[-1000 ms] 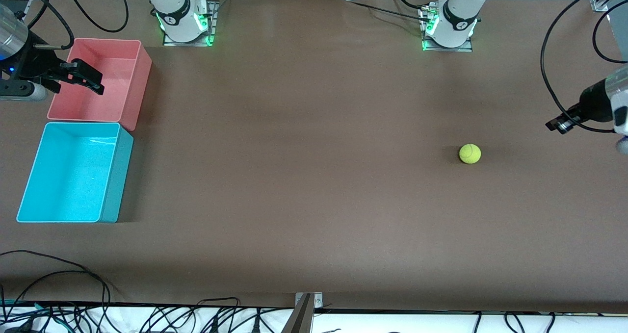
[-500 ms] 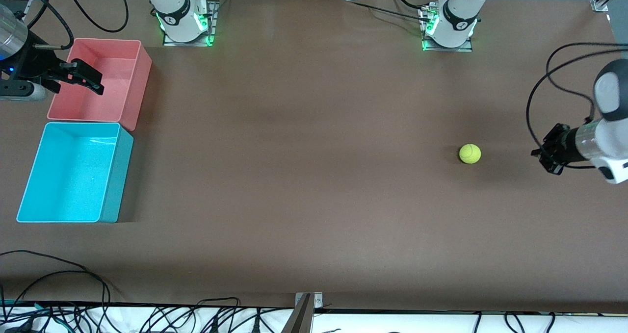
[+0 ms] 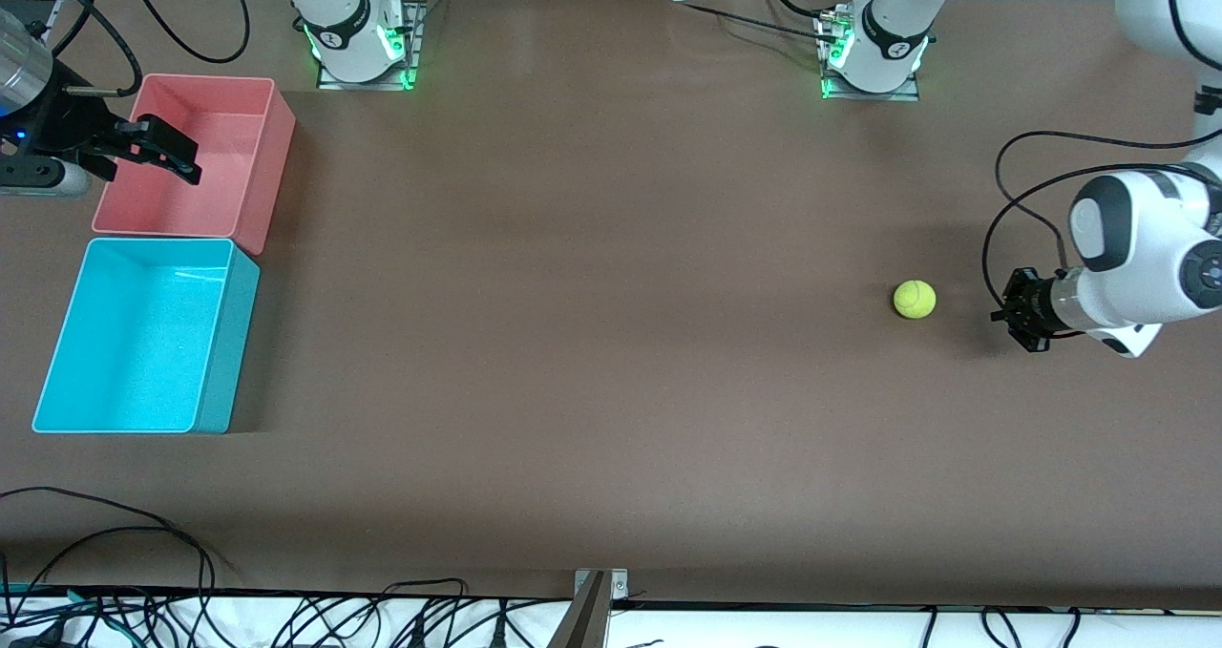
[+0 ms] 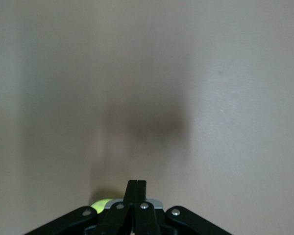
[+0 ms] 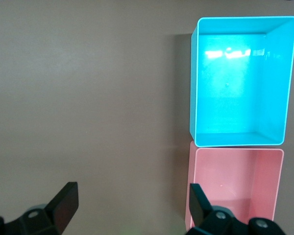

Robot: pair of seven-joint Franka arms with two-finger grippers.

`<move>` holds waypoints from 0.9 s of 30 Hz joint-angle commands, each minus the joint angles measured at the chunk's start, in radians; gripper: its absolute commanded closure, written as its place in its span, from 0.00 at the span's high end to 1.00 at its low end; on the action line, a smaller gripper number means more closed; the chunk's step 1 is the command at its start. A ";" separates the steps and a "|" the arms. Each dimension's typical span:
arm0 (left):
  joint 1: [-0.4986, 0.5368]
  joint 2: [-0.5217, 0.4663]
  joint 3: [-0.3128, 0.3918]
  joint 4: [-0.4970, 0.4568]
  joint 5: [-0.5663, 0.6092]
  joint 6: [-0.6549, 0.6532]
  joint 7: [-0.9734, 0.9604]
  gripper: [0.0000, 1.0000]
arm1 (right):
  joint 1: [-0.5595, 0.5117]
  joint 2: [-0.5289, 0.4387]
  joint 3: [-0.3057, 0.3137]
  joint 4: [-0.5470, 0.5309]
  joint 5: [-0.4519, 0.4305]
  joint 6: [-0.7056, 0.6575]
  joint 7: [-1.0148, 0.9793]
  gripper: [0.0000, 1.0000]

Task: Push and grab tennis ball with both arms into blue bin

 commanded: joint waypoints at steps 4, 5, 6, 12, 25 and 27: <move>0.029 -0.033 -0.009 -0.185 0.046 0.171 -0.041 0.00 | -0.003 0.008 0.000 0.027 0.014 -0.022 0.003 1.00; 0.029 -0.034 -0.011 -0.203 0.065 0.187 -0.041 0.00 | -0.003 0.008 0.000 0.027 0.016 -0.022 0.003 1.00; 0.030 -0.036 -0.011 -0.219 0.080 0.198 -0.041 0.00 | -0.003 0.008 0.000 0.027 0.016 -0.022 0.002 1.00; 0.029 -0.034 -0.014 -0.245 0.105 0.236 -0.041 0.00 | -0.003 0.008 -0.001 0.027 0.014 -0.022 0.002 1.00; 0.138 -0.025 -0.014 -0.254 0.315 0.264 0.028 0.00 | -0.003 0.008 0.000 0.027 0.016 -0.022 0.002 1.00; 0.159 -0.025 -0.014 -0.252 0.342 0.271 0.028 0.00 | -0.003 0.008 0.000 0.027 0.016 -0.022 0.002 1.00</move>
